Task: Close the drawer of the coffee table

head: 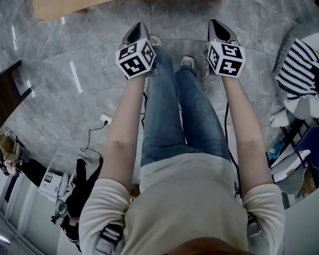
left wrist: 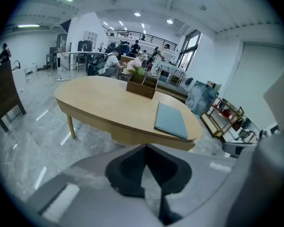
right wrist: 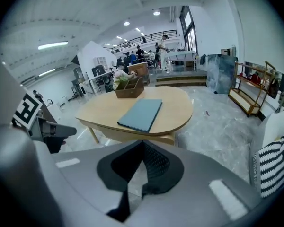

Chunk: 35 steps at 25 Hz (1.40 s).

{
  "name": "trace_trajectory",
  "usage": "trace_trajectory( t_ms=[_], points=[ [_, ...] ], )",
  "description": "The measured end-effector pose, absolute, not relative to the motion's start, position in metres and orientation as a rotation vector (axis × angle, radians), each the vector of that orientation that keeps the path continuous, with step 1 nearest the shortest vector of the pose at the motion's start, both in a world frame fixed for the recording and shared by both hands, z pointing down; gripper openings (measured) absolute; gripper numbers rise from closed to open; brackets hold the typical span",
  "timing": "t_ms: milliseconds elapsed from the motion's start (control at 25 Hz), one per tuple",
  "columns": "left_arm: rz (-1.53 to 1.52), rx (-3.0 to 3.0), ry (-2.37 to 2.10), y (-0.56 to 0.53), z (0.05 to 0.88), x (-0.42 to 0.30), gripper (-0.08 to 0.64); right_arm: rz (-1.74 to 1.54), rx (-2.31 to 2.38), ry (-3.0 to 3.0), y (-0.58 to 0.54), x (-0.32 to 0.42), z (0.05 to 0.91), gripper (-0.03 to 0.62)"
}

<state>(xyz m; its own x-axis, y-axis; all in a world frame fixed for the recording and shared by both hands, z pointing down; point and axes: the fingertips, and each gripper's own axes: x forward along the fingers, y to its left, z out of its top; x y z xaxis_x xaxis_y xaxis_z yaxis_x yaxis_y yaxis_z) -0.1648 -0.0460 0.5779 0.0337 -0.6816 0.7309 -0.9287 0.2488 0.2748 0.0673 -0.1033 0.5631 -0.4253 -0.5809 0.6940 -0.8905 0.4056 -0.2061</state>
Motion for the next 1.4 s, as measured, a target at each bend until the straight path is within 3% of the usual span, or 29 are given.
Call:
trace_trajectory(
  t_ms=[1400],
  points=[
    [0.131,1.783,-1.590,0.012,0.277,-0.055,0.002,0.616,1.052,-2.630,-0.018,0.053,0.240,-0.002]
  ],
)
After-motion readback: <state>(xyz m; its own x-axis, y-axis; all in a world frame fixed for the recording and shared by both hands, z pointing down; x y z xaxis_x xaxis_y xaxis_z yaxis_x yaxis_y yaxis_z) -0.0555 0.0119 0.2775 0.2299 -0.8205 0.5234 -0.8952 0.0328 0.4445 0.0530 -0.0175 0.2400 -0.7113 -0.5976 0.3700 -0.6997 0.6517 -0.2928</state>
